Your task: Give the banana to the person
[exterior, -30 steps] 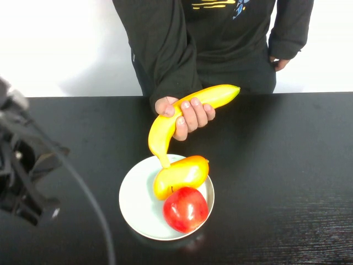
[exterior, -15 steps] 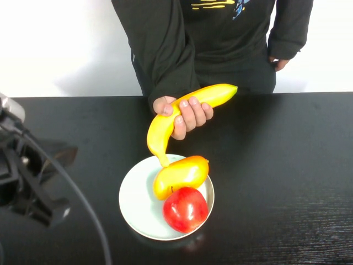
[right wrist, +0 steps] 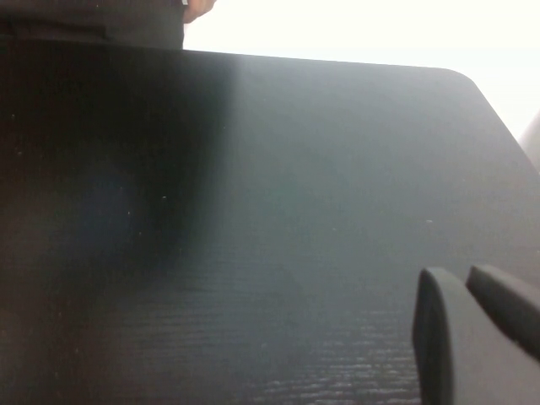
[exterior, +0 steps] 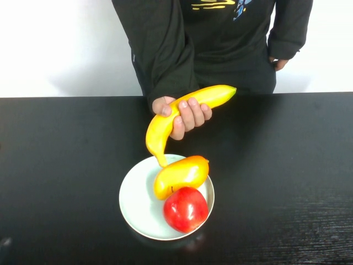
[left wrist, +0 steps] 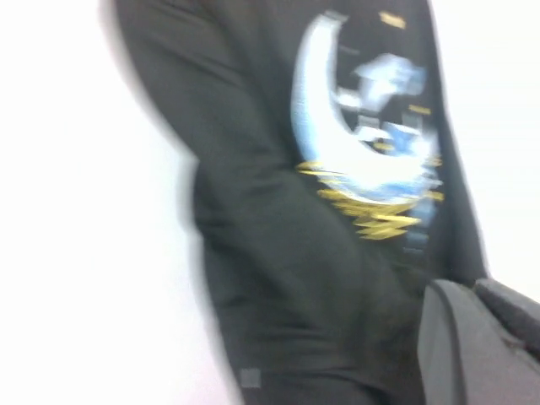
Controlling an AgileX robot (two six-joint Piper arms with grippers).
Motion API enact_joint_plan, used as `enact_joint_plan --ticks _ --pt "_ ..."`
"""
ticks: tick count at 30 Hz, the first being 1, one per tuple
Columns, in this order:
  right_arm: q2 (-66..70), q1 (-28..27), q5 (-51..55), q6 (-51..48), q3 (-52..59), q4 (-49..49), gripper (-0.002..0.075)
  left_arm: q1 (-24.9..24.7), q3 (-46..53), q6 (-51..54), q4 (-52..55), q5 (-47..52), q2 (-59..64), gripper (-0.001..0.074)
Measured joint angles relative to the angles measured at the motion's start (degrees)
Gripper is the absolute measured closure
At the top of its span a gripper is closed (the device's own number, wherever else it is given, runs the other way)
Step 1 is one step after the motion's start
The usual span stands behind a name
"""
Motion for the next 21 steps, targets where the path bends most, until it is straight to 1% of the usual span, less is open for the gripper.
enact_joint_plan --ticks 3,6,9,13,17,21 --pt "0.00 0.00 0.00 0.00 0.00 0.00 0.0736 6.63 5.22 0.00 -0.43 -1.05 -7.15 0.0734" --pt "0.00 0.00 0.00 0.00 0.00 0.00 0.0736 11.80 9.98 0.00 -1.07 -1.05 -13.33 0.0734" --pt "0.00 0.00 0.00 0.00 0.00 0.00 0.0736 15.65 13.89 -0.27 -1.89 -0.75 -18.77 0.0734" --pt "0.00 0.00 0.00 0.00 0.00 0.00 0.0736 17.83 15.79 -0.40 -2.21 2.89 -22.32 0.0734" --pt "0.00 0.00 0.00 0.00 0.00 0.00 0.0736 17.80 15.89 -0.77 -2.75 9.40 -22.54 0.0734" --pt "0.00 0.00 0.00 0.00 0.00 0.00 0.0736 17.80 15.89 -2.15 -4.21 18.07 -22.63 0.0734"
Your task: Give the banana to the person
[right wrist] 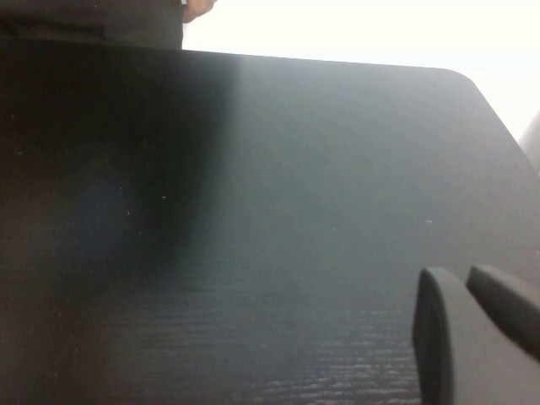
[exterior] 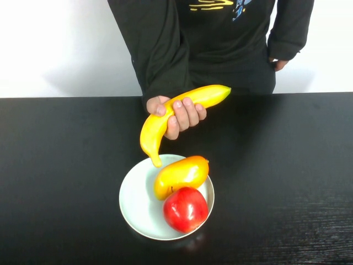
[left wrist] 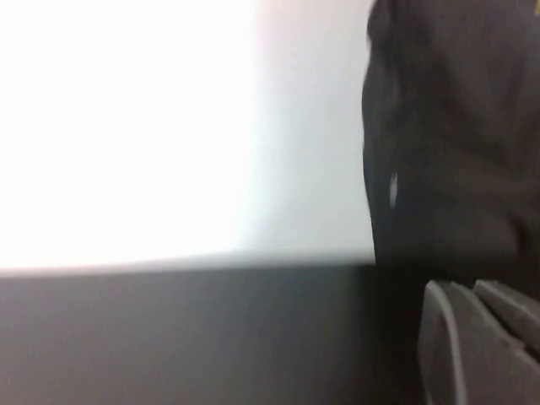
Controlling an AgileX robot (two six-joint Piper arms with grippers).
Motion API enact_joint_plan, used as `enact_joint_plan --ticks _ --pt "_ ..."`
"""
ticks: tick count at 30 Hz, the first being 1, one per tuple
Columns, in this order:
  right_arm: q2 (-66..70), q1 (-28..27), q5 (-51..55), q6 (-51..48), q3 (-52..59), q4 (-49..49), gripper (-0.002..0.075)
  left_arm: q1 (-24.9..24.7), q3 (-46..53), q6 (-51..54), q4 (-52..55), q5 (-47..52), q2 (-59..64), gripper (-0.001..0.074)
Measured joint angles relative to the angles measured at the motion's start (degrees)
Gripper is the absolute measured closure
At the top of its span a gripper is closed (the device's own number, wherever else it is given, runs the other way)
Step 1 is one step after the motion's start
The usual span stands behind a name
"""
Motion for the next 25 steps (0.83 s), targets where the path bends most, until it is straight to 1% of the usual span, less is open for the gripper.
enact_joint_plan --ticks 6,8,25 --pt "0.00 0.00 0.00 0.00 0.00 0.00 0.0736 0.00 0.03 -0.69 -0.31 13.56 0.00 0.0734" --pt "0.00 0.00 0.00 0.00 0.00 -0.09 0.0736 0.00 0.03 -0.69 -0.43 16.31 0.00 0.0734" --pt "0.00 0.00 0.00 0.00 0.00 -0.09 0.0736 0.00 0.03 -0.69 -0.53 16.71 0.00 0.0735"
